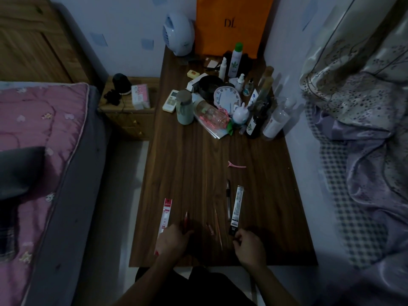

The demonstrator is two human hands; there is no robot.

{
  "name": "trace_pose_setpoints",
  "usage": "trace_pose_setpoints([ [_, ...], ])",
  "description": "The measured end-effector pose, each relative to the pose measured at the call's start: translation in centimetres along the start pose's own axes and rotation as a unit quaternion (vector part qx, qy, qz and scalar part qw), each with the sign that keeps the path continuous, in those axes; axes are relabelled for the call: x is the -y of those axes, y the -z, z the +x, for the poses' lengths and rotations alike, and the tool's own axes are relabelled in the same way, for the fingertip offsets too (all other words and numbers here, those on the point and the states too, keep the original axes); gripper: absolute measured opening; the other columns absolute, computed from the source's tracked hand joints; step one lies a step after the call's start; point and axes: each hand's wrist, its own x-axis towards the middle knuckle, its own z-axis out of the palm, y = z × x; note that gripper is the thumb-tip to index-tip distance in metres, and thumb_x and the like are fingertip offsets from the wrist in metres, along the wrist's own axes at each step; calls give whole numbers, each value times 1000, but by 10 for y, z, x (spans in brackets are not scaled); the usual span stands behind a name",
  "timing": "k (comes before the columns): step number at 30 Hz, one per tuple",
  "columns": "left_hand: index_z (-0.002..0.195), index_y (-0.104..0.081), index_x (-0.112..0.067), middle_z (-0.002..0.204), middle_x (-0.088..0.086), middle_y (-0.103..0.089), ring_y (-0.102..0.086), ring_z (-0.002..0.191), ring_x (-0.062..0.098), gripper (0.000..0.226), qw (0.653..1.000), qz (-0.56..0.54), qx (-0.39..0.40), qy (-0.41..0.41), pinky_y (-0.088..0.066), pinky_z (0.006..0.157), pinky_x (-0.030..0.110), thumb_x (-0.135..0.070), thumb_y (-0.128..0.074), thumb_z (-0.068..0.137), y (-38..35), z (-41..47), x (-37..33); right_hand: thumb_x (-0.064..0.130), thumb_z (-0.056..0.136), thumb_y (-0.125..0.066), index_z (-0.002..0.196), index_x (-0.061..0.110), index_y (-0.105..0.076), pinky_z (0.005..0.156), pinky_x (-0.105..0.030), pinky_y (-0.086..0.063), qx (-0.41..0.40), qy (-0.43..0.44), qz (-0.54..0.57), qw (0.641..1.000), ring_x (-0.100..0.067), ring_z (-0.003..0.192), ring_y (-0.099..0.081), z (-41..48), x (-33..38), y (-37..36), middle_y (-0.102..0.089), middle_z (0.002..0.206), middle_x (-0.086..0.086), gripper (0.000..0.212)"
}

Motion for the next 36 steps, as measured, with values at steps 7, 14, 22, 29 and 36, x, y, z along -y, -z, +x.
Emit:
trace_pose_setpoints([
  [7,113,-61,-26,96,-5,-70,-68,85,10,25,997,27,-24,-74,-59,78,31,-38,-55,93,-12,-4,-31,22,90,-64,89,22,-70,70,-30,-49,1,21,-12,1000,-18,87,-65,1,4,0,-66,95,1,6],
  [14,108,-64,-25,100,1,-74,-71,91,20,37,987,117,48,-96,-58,79,35,-53,-58,85,-57,-13,-53,17,93,-61,89,21,-64,71,-24,-43,-2,-8,59,998,-10,82,-57,-3,2,4,-64,93,3,7],
  [22,122,-59,-15,101,4,-74,-71,93,24,61,983,167,29,-66,-53,74,33,-60,-60,80,-77,-10,-56,3,89,-67,105,8,-74,86,-21,-45,-54,-41,172,983,-16,98,-68,-11,-5,14,-75,103,-4,18],
  [29,123,-59,-17,103,2,-73,-71,94,23,45,988,146,36,-34,-55,78,34,-44,-56,86,-76,-12,-63,7,91,-65,96,15,-75,75,-10,-42,-28,-31,196,980,-2,87,-60,-12,2,27,-71,93,6,14],
  [36,106,-66,-18,98,1,-75,-71,89,21,29,983,165,47,-63,-57,78,32,-38,-54,90,-70,-11,-61,8,92,-64,92,20,-71,79,-23,-52,0,-40,225,974,-7,86,-65,-13,7,33,-65,85,14,14],
])
